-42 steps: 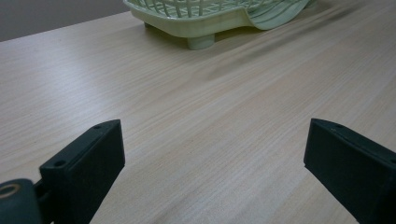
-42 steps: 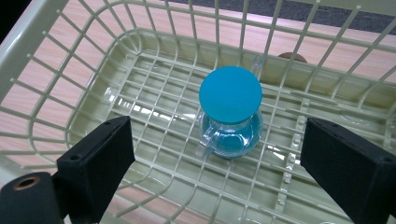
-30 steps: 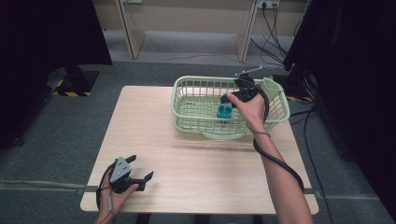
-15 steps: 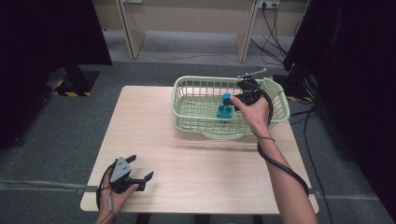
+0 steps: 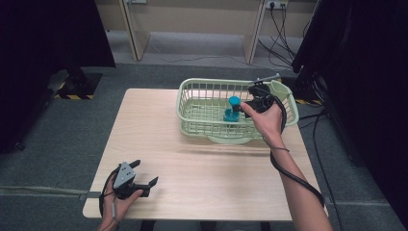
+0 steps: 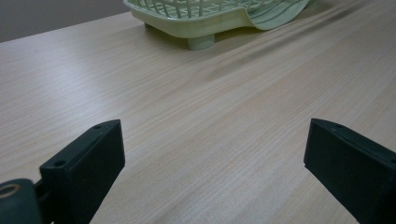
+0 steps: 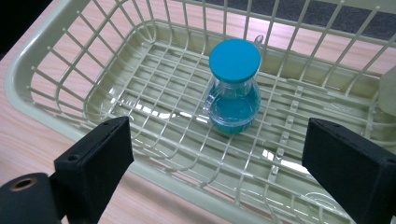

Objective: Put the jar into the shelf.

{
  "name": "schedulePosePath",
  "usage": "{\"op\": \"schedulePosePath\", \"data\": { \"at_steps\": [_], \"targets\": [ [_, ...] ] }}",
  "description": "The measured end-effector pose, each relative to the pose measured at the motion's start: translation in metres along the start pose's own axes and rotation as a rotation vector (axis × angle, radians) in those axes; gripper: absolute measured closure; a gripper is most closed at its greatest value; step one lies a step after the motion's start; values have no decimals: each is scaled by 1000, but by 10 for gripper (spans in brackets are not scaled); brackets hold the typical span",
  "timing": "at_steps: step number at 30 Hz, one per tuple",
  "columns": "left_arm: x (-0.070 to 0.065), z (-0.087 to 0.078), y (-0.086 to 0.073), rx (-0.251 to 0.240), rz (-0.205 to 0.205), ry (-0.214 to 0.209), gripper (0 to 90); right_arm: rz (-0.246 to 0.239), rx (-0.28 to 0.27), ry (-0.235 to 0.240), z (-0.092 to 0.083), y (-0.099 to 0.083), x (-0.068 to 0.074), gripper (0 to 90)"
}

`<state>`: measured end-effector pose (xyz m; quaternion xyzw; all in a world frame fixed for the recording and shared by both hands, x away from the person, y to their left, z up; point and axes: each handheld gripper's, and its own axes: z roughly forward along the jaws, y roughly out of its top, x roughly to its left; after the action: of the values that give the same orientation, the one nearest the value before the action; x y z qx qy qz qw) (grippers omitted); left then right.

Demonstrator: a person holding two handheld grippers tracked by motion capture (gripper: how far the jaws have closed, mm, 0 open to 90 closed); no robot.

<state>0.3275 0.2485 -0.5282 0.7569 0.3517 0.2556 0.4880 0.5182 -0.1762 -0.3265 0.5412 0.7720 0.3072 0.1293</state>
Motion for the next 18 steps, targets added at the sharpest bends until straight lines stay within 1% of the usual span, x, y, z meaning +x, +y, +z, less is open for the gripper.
{"op": "schedulePosePath", "data": {
  "at_steps": [11, 18],
  "targets": [
    [0, 0, 0, 1, -1, 1, 47, -18, -10, 5, -7, -13, 1, 87],
    [0, 0, 0, 1, -1, 0, 47, -20, -20, 10, -12, -20, 0, 86]
  ]
}}
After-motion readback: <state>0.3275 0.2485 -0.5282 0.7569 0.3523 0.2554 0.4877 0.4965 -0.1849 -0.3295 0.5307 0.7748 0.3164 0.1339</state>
